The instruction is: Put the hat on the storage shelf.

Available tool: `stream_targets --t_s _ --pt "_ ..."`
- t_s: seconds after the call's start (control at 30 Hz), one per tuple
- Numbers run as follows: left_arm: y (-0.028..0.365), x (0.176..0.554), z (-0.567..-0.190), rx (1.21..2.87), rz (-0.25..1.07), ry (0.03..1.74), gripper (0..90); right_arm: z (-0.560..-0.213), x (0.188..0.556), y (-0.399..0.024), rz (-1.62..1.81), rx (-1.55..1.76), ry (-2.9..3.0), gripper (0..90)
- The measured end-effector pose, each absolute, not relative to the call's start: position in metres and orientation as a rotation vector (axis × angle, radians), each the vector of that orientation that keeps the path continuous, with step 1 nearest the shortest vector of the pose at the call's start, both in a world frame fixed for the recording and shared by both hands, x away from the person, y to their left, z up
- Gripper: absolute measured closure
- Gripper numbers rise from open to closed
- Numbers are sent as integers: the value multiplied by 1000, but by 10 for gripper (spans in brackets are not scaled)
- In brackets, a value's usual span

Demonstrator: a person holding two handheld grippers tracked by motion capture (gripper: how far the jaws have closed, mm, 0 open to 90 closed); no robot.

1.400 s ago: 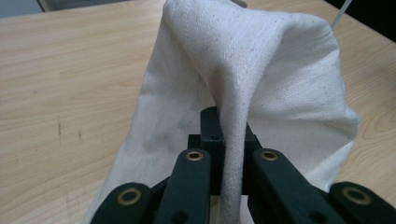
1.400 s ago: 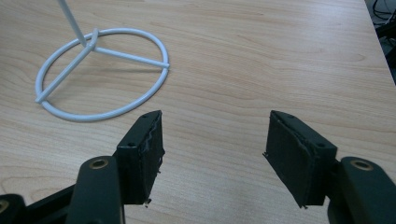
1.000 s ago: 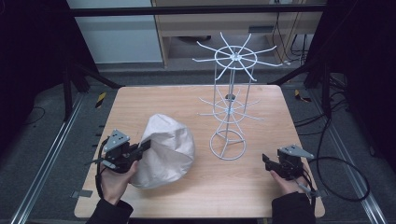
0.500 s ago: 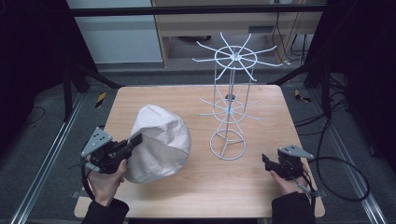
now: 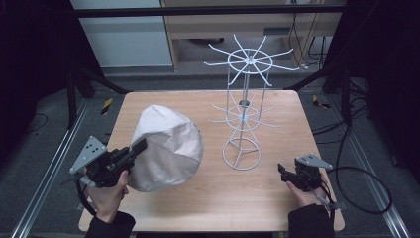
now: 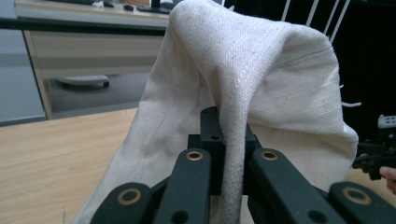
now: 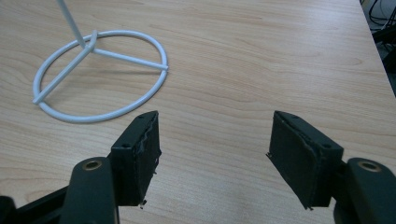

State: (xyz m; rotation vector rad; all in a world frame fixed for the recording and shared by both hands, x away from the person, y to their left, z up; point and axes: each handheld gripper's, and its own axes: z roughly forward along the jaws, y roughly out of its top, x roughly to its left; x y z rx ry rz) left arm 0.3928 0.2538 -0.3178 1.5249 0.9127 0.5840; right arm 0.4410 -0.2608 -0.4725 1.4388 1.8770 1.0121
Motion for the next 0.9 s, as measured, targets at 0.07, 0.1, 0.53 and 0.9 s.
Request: stream_targets --t_s 0.07,0.1,0.53,0.9 --pt "254 391 -316 1516 588 904 879 -473 441 -261 1011 1437 1877 335" --pt "254 390 -314 1509 591 899 879 -473 441 -260 1009 1437 1878 335" --pt "242 390 -298 1430 587 830 879 -474 442 -259 1013 1434 1880 332" --pt "235 395 -279 1309 562 786 878 -474 442 -261 1017 1431 1874 327"
